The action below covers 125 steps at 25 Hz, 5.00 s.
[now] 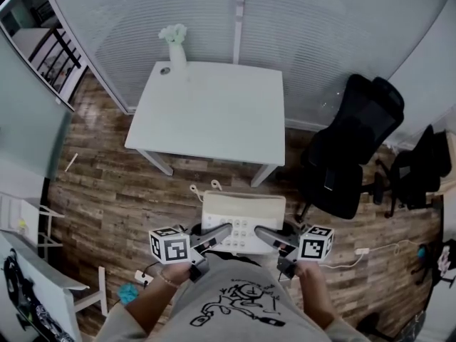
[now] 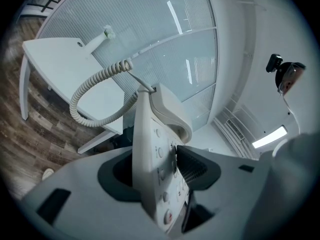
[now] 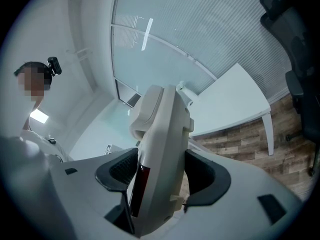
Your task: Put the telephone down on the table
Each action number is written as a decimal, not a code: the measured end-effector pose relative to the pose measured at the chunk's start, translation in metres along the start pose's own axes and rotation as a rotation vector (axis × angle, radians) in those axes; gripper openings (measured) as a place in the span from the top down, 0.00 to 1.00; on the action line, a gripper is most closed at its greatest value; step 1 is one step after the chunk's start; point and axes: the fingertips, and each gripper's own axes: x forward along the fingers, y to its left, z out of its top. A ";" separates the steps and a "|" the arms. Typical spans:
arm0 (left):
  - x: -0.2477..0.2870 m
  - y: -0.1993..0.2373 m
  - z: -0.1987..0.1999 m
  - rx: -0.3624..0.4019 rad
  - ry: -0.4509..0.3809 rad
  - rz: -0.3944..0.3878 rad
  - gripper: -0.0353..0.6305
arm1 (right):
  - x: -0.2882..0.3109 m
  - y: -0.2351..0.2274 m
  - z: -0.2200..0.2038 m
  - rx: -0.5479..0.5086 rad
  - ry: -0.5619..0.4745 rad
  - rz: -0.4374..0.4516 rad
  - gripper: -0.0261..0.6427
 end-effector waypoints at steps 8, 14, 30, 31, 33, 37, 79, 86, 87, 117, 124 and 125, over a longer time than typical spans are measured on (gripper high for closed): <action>0.000 0.013 0.018 -0.003 -0.008 0.002 0.63 | 0.018 -0.006 0.012 -0.002 0.003 0.006 0.50; 0.010 0.026 0.047 0.001 0.003 -0.010 0.63 | 0.035 -0.017 0.038 -0.001 -0.007 -0.009 0.50; 0.031 0.074 0.148 0.008 0.041 -0.038 0.62 | 0.106 -0.048 0.115 0.010 -0.020 -0.049 0.50; 0.032 0.077 0.154 0.009 0.045 -0.041 0.62 | 0.110 -0.050 0.119 0.012 -0.022 -0.052 0.50; 0.034 0.083 0.165 0.011 0.046 -0.051 0.62 | 0.118 -0.053 0.127 0.014 -0.025 -0.058 0.50; 0.034 0.093 0.184 0.006 0.048 -0.057 0.63 | 0.135 -0.057 0.140 0.016 -0.032 -0.063 0.50; 0.136 0.132 0.291 -0.004 0.021 -0.004 0.63 | 0.162 -0.142 0.270 0.041 -0.010 -0.023 0.51; 0.161 0.138 0.308 -0.011 -0.002 0.005 0.63 | 0.162 -0.162 0.295 0.042 0.010 -0.007 0.51; 0.163 0.139 0.309 -0.012 -0.002 0.010 0.63 | 0.161 -0.164 0.298 0.042 0.013 -0.006 0.51; 0.174 0.166 0.372 0.005 0.055 -0.009 0.63 | 0.206 -0.181 0.345 0.041 0.031 -0.037 0.50; 0.181 0.179 0.374 -0.024 0.085 -0.014 0.63 | 0.211 -0.191 0.348 0.050 0.042 -0.054 0.50; 0.183 0.181 0.373 -0.030 0.090 -0.015 0.63 | 0.211 -0.194 0.348 0.054 0.043 -0.056 0.50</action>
